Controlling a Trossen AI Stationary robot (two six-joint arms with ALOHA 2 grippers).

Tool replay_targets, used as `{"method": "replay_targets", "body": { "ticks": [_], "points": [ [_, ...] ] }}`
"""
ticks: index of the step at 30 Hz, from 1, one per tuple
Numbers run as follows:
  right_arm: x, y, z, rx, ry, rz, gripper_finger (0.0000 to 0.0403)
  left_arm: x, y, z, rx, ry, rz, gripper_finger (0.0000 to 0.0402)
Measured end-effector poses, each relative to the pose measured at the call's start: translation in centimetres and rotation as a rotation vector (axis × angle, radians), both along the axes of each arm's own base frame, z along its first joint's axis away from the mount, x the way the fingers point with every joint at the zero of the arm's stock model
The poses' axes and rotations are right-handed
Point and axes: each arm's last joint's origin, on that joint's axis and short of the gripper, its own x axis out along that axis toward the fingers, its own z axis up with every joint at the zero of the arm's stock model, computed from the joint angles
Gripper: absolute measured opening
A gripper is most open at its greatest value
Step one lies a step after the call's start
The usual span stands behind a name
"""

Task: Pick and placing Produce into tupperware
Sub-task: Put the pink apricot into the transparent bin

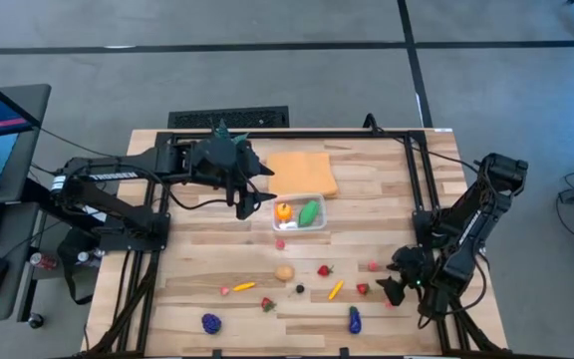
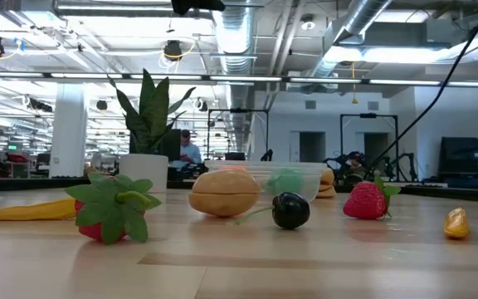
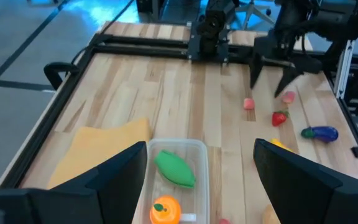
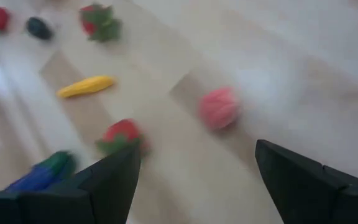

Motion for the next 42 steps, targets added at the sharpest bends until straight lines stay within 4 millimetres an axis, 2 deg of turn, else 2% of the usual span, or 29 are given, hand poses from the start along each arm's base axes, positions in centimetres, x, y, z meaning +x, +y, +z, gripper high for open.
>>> {"method": "replay_targets", "body": {
  "ticks": [6,15,23,37,42],
  "points": [
    [-0.3,-0.7,-0.4,-0.113,0.015,-0.016,0.0311,-0.1,-0.3,-0.2,-0.021,0.018,0.001,0.0286],
    [0.3,0.5,-3.3,-0.134,0.013,-0.060,0.0311,-0.1,-0.5,-0.2,-0.060,0.014,0.018,0.0286],
    [0.7,0.8,-4.6,-0.172,-0.040,-0.084,0.0311,0.1,-0.4,0.1,-0.045,-0.019,0.041,0.0286],
    [1.6,0.4,-5.0,-0.194,-0.038,-0.123,0.0310,0.1,-0.2,0.1,-0.036,-0.020,0.055,0.0286],
    [1.8,0.3,-5.4,-0.212,-0.035,-0.130,0.0293,0.1,-0.2,0.1,-0.035,-0.020,0.056,0.0286]
  ]
}}
